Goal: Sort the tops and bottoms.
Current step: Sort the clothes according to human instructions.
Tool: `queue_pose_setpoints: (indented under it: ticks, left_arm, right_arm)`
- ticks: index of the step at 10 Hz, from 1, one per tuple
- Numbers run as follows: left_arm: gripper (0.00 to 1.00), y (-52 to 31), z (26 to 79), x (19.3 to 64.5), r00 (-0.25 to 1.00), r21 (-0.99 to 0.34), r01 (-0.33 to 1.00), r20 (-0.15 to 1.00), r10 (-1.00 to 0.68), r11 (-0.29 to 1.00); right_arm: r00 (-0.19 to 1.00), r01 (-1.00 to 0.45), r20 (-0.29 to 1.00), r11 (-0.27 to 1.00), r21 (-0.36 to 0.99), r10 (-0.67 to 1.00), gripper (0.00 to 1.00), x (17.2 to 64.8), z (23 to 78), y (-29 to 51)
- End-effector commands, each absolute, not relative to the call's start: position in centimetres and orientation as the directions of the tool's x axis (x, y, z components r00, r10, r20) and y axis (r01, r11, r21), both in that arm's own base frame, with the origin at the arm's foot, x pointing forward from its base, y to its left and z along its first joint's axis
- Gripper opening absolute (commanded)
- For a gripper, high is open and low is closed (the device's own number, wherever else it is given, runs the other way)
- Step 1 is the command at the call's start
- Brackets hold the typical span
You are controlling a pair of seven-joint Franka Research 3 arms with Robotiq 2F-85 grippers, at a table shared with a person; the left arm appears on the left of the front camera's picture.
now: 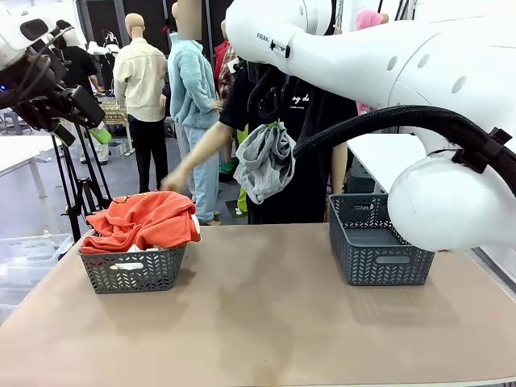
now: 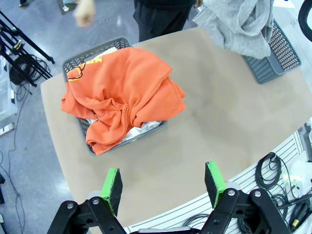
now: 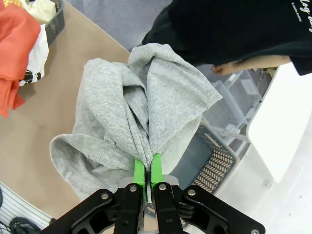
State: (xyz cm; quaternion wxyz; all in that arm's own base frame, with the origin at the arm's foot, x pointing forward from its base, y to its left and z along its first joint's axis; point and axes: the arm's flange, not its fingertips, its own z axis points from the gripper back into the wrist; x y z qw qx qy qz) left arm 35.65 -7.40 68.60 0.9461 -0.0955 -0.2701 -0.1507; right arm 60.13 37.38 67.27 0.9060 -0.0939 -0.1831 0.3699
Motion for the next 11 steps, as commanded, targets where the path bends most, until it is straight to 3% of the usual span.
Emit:
queue_pose_setpoints:
  ticks: [1,11]
  left_arm:
    - [0.88,-7.27,68.61,35.44,0.813,-0.107,0.333,0.535,-0.228,0.937]
    - [0.88,-7.27,68.61,35.44,0.813,-0.107,0.333,0.535,-0.228,0.937]
  right_arm:
    - [0.66,-0.639,0.263,0.71,-0.297,0.704,0.0,59.98,67.39,37.4]
    - [0.66,-0.639,0.263,0.71,-0.297,0.704,0.0,59.98,67.39,37.4]
